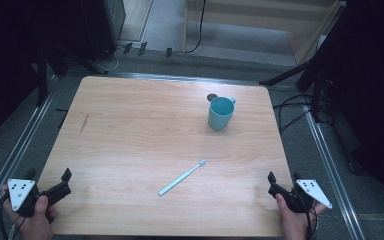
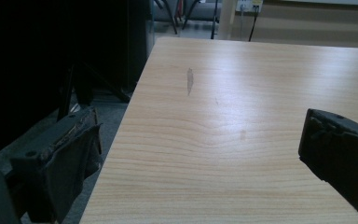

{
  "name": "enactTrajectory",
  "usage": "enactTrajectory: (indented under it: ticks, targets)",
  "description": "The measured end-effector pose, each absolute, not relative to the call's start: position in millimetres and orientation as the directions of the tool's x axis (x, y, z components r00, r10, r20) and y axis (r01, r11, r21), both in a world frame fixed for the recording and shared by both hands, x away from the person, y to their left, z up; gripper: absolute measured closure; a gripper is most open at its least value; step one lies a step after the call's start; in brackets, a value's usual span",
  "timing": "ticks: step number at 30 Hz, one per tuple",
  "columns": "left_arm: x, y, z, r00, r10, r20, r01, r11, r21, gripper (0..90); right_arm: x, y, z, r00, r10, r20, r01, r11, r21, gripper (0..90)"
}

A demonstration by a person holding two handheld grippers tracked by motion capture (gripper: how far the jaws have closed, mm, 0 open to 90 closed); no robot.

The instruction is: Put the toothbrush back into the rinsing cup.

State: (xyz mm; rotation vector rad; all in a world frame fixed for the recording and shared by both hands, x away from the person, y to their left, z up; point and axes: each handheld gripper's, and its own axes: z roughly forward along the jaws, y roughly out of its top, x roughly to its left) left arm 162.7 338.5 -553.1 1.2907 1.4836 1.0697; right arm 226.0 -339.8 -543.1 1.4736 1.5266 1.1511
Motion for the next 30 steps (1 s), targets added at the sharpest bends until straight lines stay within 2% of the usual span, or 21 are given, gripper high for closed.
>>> enactTrajectory:
  ticks: [1, 2, 3, 4, 5, 6, 7, 8, 9, 12, 13, 14, 17, 18, 19, 20, 21, 22, 29, 30]
  targets:
    - [162.5, 338.9, -553.2, -0.078, 0.994, -0.077, 0.242, 0.094, 0.966, 0.0, 225.6, -340.5, -542.7, -0.09, 0.991, 0.102, 0.36, -0.063, 0.931, 27.8]
    - [162.5, 338.9, -553.2, -0.078, 0.994, -0.077, 0.242, 0.094, 0.966, 0.0, 225.6, -340.5, -542.7, -0.09, 0.991, 0.102, 0.36, -0.063, 0.931, 27.8]
    - [162.3, 339.3, -553.2, -0.078, 0.994, -0.081, 0.24, 0.097, 0.966, 0.0, 225.6, -341.1, -542.7, -0.078, 0.991, 0.106, 0.367, -0.07, 0.928, 39.3]
    - [162.1, 339.6, -553.2, -0.079, 0.993, -0.085, 0.24, 0.101, 0.965, 0.0, 225.0, -341.8, -541.6, -0.121, 0.985, 0.125, 0.372, -0.071, 0.925, 52.9]
    - [162.1, 340.0, -553.2, -0.078, 0.993, -0.087, 0.241, 0.104, 0.965, 0.0, 225.0, -341.8, -541.6, -0.121, 0.985, 0.125, 0.372, -0.071, 0.925, 52.9]
    - [162.3, 340.2, -553.3, -0.079, 0.992, -0.094, 0.238, 0.111, 0.965, 0.0, 225.9, -338.4, -538.9, -0.123, 0.988, 0.094, 0.391, -0.039, 0.919, 64.7]
    - [162.3, 340.2, -553.3, -0.079, 0.992, -0.094, 0.238, 0.111, 0.965, 0.0, 226.2, -336.1, -536.6, -0.129, 0.987, 0.092, 0.403, -0.033, 0.915, 70.2]
    - [162.2, 340.3, -553.3, -0.078, 0.992, -0.095, 0.238, 0.111, 0.965, 0.0, 226.2, -336.1, -536.6, -0.129, 0.987, 0.092, 0.403, -0.033, 0.915, 70.2]
    - [162.3, 340.4, -553.3, -0.076, 0.992, -0.097, 0.236, 0.112, 0.965, 0.0, 226.6, -330.8, -530.4, -0.15, 0.986, 0.078, 0.417, -0.009, 0.909, 78.7]
    - [162.1, 340.9, -553.3, -0.074, 0.992, -0.099, 0.237, 0.114, 0.965, 0.0, 228.4, -322.6, -520.4, -0.235, 0.97, 0.066, 0.428, 0.042, 0.903, 88.3]
    - [162.1, 340.9, -553.3, -0.074, 0.992, -0.099, 0.237, 0.114, 0.965, 0.0, 228.4, -322.6, -520.4, -0.235, 0.97, 0.066, 0.428, 0.042, 0.903, 88.3]
    - [162.1, 341.0, -553.3, -0.073, 0.992, -0.1, 0.237, 0.115, 0.965, 0.0, 229.6, -314.1, -514.1, -0.283, 0.958, 0.053, 0.443, 0.081, 0.893, 90.0]
    - [162.3, 340.9, -553.3, -0.074, 0.992, -0.1, 0.237, 0.115, 0.965, 0.0, 230.4, -303.8, -508.3, -0.328, 0.944, 0.039, 0.448, 0.119, 0.886, 90.0]
    - [162.4, 340.7, -553.3, -0.074, 0.992, -0.099, 0.237, 0.114, 0.965, 0.0, 232.5, -291.2, -502.1, -0.378, 0.925, 0.016, 0.455, 0.171, 0.874, 90.0]
    - [162.4, 340.7, -553.3, -0.074, 0.992, -0.099, 0.237, 0.114, 0.965, 0.0, 232.5, -291.2, -502.1, -0.378, 0.925, 0.016, 0.455, 0.171, 0.874, 90.0]
    - [162.4, 340.6, -553.3, -0.074, 0.992, -0.098, 0.237, 0.113, 0.965, 0.0, 234.9, -277.0, -494.9, -0.424, 0.906, 0.001, 0.461, 0.215, 0.861, 90.0]
    - [162.3, 340.6, -553.3, -0.072, 0.993, -0.097, 0.237, 0.112, 0.965, 0.0, 234.9, -277.0, -494.9, -0.424, 0.906, 0.001, 0.461, 0.215, 0.861, 90.0]
    - [162.4, 340.6, -553.4, -0.073, 0.993, -0.097, 0.236, 0.112, 0.965, 0.0, 238.0, -261.9, -486.8, -0.464, 0.886, 0.001, 0.476, 0.249, 0.843, 90.0]
    - [162.7, 339.2, -553.3, -0.069, 0.994, -0.085, 0.236, 0.099, 0.967, 0.0, 247.0, -208.5, -466.6, -0.584, 0.812, -0.017, 0.471, 0.356, 0.807, 90.0]
    - [162.8, 338.9, -553.3, -0.068, 0.994, -0.083, 0.234, 0.097, 0.967, 0.0, 249.8, -188.1, -463.5, -0.617, 0.787, -0.018, 0.476, 0.392, 0.788, 90.0]
